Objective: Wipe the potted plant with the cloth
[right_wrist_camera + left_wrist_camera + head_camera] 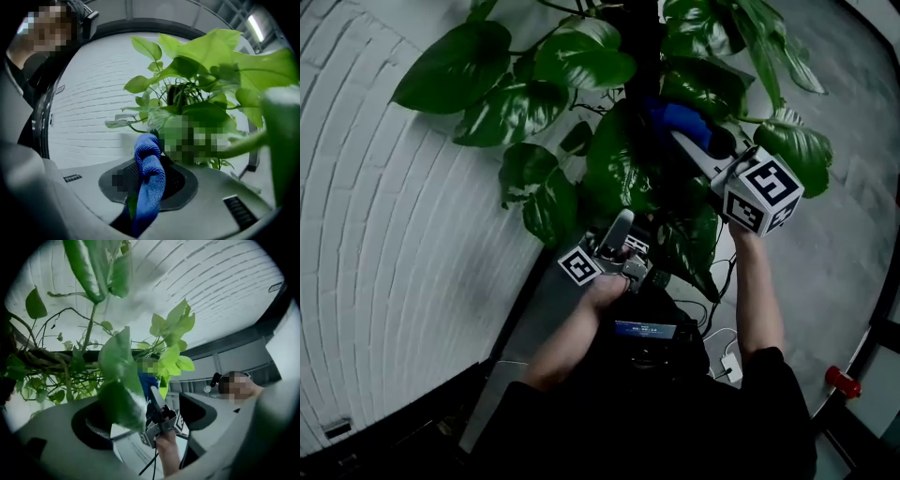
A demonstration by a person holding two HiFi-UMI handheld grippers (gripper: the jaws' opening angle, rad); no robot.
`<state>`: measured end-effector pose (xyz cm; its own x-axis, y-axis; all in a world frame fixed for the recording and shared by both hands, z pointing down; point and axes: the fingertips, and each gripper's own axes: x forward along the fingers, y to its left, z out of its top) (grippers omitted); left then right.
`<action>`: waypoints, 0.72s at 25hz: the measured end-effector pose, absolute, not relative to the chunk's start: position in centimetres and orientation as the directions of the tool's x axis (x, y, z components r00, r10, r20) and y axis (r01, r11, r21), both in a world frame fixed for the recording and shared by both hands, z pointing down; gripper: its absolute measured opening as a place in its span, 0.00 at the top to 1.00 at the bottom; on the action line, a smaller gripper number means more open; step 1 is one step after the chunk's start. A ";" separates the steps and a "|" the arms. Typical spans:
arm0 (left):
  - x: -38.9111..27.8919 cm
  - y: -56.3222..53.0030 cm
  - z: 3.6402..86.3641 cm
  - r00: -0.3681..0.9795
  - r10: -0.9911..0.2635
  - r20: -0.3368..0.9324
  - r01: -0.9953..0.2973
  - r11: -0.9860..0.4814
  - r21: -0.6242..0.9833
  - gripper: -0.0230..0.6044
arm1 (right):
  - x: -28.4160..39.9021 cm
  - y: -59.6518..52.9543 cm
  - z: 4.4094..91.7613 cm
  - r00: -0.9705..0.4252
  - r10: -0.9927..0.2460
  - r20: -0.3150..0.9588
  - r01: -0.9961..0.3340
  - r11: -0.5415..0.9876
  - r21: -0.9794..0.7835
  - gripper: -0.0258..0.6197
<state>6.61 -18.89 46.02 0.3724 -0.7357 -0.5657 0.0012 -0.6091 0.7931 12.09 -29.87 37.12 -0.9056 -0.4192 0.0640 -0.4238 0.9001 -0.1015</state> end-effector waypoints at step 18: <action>2.5 -22.2 45.7 0.232 -0.721 -0.653 0.173 -0.630 0.757 0.29 | 8.4 -28.0 48.9 -0.967 -0.163 0.195 -0.236 0.860 -0.453 0.78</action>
